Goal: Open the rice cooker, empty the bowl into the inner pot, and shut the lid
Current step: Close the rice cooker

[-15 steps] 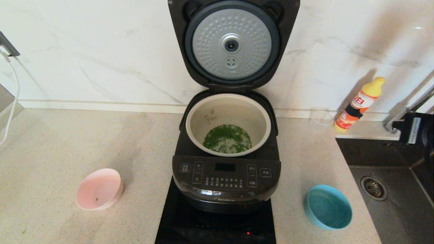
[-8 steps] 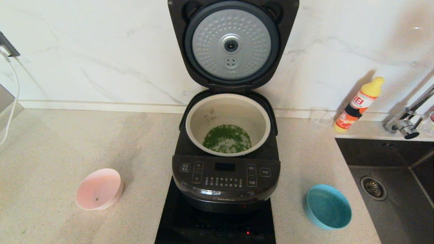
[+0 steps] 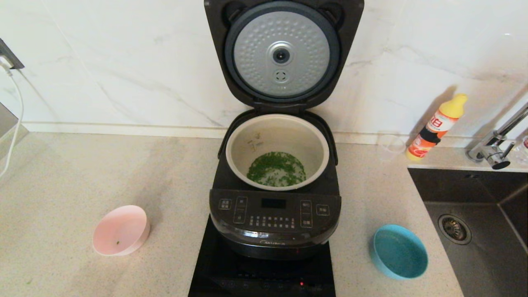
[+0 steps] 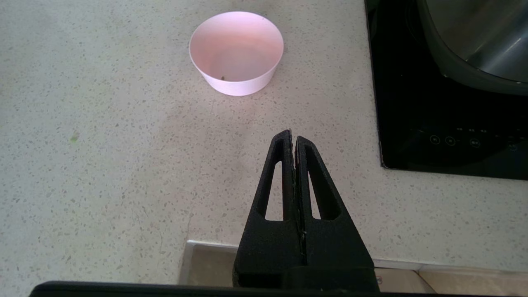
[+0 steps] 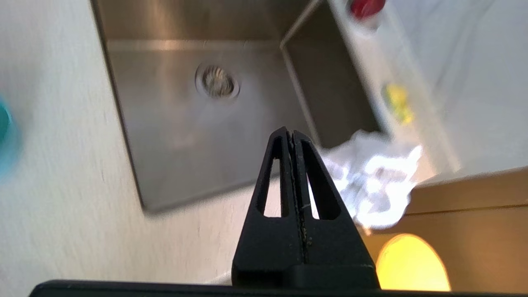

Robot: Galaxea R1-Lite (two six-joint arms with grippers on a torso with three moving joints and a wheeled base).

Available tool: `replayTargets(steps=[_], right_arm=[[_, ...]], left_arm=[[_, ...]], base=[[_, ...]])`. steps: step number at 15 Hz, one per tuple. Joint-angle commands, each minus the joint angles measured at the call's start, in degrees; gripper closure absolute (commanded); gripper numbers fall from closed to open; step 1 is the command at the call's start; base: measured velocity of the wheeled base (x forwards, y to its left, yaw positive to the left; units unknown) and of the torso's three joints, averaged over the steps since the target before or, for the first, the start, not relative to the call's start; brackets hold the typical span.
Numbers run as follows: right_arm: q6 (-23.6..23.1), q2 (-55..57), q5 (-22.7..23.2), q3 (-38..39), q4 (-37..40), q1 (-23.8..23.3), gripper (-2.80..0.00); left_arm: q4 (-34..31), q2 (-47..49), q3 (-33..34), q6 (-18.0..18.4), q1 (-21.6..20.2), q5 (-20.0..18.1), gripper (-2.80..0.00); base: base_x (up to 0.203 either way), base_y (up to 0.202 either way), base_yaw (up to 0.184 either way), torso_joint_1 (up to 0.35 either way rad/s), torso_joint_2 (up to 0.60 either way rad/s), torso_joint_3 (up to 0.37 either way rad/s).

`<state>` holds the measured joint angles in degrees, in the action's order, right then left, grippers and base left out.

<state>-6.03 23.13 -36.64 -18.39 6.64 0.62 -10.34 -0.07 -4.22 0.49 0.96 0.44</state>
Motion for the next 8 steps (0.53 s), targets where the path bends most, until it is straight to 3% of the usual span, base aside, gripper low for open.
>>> replayTargets(steps=[1,3,5,6,8], right_arm=[[-0.06,-12.47,6.87,7.19,0.04,-0.51,0.00],[0.82,-21.01,20.37,10.20,0.42,-0.52,0.00],[4.80,-23.21,33.02,14.11,0.21,-0.53,0.00],[4.46,-23.10,37.19,15.27,0.46,-0.54,0.00],[4.53,-23.13,37.98,15.66,0.30,-0.53,0.00]], left_arm=[[-0.03,-0.01,0.00,0.01,0.00,0.04,0.00],[-0.07,-0.01,0.00,-0.05,0.00,0.03,0.00],[-0.03,-0.01,0.00,-0.05,0.00,0.00,0.00],[-0.04,-0.01,0.00,-0.05,0.00,0.09,0.00],[-0.03,-0.01,0.00,-0.05,0.00,0.08,0.00]], base=[[0.000,0.000,0.000,0.000,0.00,0.000],[0.000,0.000,0.000,0.000,0.00,0.000],[0.000,0.000,0.000,0.000,0.00,0.000],[0.000,0.000,0.000,0.000,0.00,0.000],[0.000,0.000,0.000,0.000,0.00,0.000]])
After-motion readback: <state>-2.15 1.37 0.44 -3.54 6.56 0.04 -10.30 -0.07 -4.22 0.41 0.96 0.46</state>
